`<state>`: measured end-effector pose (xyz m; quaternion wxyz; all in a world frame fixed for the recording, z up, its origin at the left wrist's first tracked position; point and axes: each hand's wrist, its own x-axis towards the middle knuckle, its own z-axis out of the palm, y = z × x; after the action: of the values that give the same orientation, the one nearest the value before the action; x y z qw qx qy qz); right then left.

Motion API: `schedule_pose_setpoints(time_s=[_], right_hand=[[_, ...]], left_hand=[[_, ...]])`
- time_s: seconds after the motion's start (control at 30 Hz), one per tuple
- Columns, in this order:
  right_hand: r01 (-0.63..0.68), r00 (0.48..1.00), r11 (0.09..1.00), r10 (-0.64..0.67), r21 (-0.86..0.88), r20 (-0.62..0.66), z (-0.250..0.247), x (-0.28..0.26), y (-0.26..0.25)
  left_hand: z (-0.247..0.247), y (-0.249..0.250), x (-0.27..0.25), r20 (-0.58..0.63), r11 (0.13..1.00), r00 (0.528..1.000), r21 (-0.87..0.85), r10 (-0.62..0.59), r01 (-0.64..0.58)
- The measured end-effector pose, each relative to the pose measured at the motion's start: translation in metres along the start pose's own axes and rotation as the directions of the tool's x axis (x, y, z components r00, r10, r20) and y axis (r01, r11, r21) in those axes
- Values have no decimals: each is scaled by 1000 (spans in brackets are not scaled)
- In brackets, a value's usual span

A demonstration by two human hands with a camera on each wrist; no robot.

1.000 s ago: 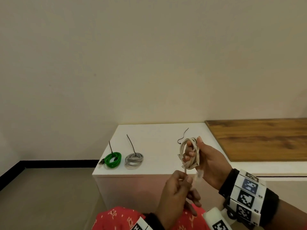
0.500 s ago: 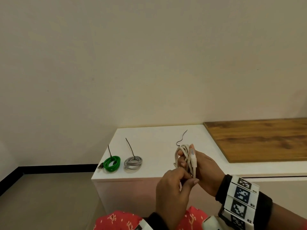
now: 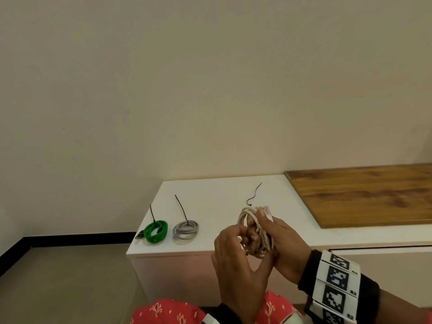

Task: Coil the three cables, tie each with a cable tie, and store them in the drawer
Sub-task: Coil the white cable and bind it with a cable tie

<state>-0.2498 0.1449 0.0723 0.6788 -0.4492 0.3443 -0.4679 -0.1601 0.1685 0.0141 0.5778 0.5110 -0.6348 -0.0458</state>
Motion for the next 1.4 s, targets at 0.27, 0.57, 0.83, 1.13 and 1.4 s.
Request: schedule_pose_setpoints(time_s=[0.27, 0.57, 0.83, 1.13, 1.4], right_hand=[[-47, 998, 996, 50, 81, -36, 1, -1, 1], [-28, 998, 999, 30, 33, -53, 1, -1, 5], [-88, 996, 996, 87, -26, -35, -5, 5, 2], [31, 989, 859, -99, -511, -107, -18, 9, 2], [-195, 977, 886, 211, -422, -8, -34, 18, 9]], left_hand=[[1, -7, -6, 107, 965, 994, 257, 25, -52], [10, -5, 0, 163, 927, 987, 370, -5, -56], [1, -14, 11, 313, 920, 947, 387, -71, -59], [-20, -40, 16, 473, 871, 846, -273, -248, 408], [-31, -34, 17, 580, 572, 729, -479, -363, 666]])
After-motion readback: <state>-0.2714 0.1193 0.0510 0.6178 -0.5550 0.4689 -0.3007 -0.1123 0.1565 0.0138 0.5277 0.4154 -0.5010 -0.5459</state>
